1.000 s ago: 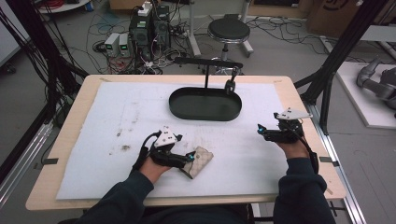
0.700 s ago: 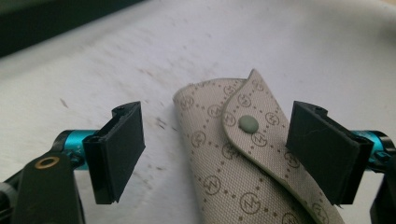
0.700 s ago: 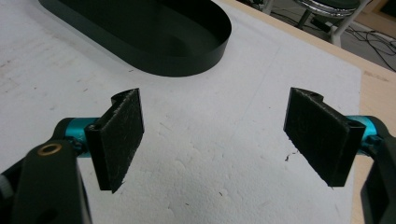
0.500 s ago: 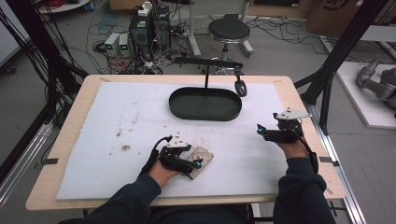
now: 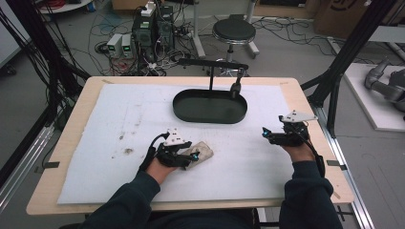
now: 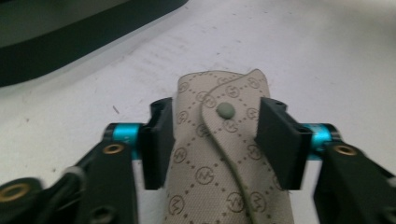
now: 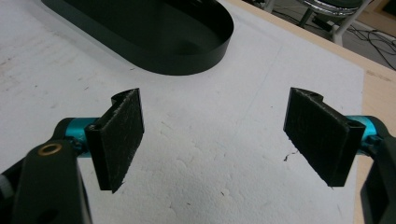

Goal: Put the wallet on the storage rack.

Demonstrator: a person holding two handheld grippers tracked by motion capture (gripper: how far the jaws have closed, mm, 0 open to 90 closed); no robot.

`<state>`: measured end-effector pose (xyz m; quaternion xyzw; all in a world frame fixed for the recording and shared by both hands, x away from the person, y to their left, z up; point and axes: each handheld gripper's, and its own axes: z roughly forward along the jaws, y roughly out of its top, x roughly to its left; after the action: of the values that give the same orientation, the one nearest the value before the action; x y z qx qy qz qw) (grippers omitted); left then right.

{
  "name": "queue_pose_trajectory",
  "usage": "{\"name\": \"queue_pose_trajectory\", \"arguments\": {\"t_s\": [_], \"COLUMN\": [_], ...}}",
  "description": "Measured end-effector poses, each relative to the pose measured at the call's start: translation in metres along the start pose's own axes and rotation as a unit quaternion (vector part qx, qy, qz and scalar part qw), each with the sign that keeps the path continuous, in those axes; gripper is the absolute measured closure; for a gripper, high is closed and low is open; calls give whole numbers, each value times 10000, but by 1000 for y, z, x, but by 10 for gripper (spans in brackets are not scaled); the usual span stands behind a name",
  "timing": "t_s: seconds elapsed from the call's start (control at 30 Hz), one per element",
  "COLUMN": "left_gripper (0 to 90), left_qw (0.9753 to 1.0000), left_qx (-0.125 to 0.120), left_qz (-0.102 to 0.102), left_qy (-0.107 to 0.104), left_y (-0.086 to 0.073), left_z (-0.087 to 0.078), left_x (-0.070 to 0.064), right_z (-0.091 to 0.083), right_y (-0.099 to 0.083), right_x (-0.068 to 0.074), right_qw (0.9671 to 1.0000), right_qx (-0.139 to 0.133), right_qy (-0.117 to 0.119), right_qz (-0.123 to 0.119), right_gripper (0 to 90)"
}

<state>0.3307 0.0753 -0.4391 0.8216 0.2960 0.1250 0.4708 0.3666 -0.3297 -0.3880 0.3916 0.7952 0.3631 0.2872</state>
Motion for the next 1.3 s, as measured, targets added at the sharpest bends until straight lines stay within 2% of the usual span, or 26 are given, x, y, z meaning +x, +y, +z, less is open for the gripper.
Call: {"name": "queue_pose_trajectory", "arguments": {"t_s": [0.07,0.13,0.2,0.27,0.33,0.37,0.4,0.43,0.57,0.77,0.9,1.0,1.07,1.17,1.3], "left_gripper": [317,284,218,218,218,219,233,284,334,396,428,432,434,438,438], "left_qw": [10000,9999,9996,9990,9991,9988,9985,9983,9979,9988,9996,9997,9994,9985,9977], "left_qx": [-5,79,230,414,403,473,541,572,622,487,275,69,-100,-272,-390], "left_qz": [5,56,131,114,71,73,64,101,168,95,-8,-63,-212,-304,-257], "left_qy": [-29,-98,-38,90,86,85,64,66,74,46,99,211,261,374,486], "left_y": [0,-1,-2,-3,-3,-4,-4,-4,-4,-3,1,9,16,26,44], "left_z": [1,4,7,11,10,10,11,11,9,6,-1,-8,-12,-16,-22], "left_x": [-3,-6,-9,-9,-8,-7,-7,-7,-6,-3,5,13,21,31,42], "right_z": [0,0,-1,-1,-1,-1,-1,0,0,0,-1,-2,-2,-2,-2], "right_y": [0,0,0,0,0,0,0,0,-1,-1,-1,-1,-1,-1,0], "right_x": [0,-1,-1,0,0,0,0,-1,-1,0,-1,-3,-3,-4,-3], "right_qw": [10000,10000,10000,10000,10000,10000,10000,10000,10000,10000,10000,10000,9999,9999,9998], "right_qx": [1,-4,-1,-2,5,5,3,8,24,34,-8,-35,-46,-69,-96], "right_qy": [1,-1,13,19,28,27,20,27,24,21,20,34,46,62,80], "right_qz": [15,19,13,10,14,12,8,12,5,11,42,71,107,116,134], "right_gripper": [206,207,207,207,208,208,207,207,208,208,208,208,208,208,208]}}
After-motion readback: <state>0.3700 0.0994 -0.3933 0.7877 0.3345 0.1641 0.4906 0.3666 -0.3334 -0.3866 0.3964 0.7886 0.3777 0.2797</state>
